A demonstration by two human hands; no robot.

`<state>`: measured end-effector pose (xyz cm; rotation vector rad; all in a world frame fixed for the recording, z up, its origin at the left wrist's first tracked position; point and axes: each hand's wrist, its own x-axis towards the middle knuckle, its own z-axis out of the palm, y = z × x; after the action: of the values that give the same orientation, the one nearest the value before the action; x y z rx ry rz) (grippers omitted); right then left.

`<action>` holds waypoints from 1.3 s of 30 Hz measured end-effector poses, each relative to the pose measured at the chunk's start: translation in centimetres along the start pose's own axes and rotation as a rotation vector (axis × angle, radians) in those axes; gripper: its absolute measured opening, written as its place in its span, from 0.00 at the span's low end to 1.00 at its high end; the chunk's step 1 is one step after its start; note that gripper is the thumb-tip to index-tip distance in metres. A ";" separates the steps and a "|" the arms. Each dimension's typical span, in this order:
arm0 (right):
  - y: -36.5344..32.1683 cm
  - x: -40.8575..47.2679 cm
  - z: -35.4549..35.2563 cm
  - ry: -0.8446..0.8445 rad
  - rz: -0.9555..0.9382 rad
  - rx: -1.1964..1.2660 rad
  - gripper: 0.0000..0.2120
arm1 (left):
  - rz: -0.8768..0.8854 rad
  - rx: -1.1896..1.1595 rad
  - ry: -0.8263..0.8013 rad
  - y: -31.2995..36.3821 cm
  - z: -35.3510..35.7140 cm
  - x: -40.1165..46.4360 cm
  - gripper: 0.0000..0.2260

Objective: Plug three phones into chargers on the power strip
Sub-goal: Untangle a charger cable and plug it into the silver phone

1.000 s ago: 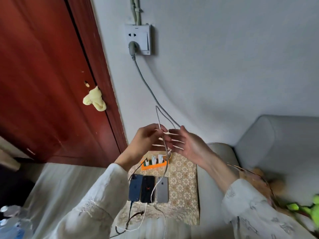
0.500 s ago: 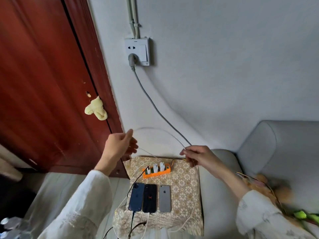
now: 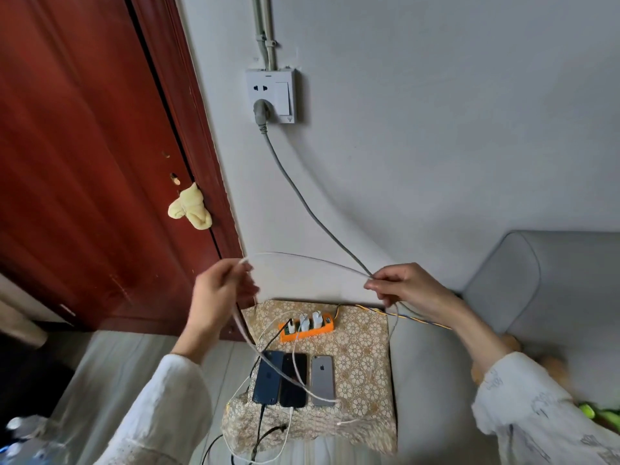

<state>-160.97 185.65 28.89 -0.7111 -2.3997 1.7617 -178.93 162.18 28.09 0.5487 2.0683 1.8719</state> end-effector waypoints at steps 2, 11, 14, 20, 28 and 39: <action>1.1 -0.4 -0.8 0.073 0.024 0.015 0.04 | -0.036 0.052 0.106 -0.7 -1.4 0.7 0.09; -1.9 0.3 4.1 0.014 -0.211 -0.289 0.03 | -0.030 0.207 -0.730 0.9 3.9 -2.3 0.04; -1.8 0.2 4.8 0.049 -0.220 -0.365 0.04 | 0.105 0.237 -0.619 1.1 4.6 -2.4 0.10; 2.9 -0.3 2.1 0.083 -0.001 -0.384 0.09 | -0.067 -0.335 -0.223 0.1 1.2 -0.8 0.14; 3.3 0.1 1.4 0.243 -0.027 -0.384 0.11 | -0.217 -0.100 -0.381 1.4 0.3 -0.4 0.20; 1.4 0.9 2.8 0.216 -0.247 -0.733 0.17 | -0.002 0.268 -0.386 1.6 3.2 0.2 0.21</action>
<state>-162.22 183.93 26.47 -0.5724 -2.7985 0.6492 -177.52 165.26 29.30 0.8930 2.0550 1.3594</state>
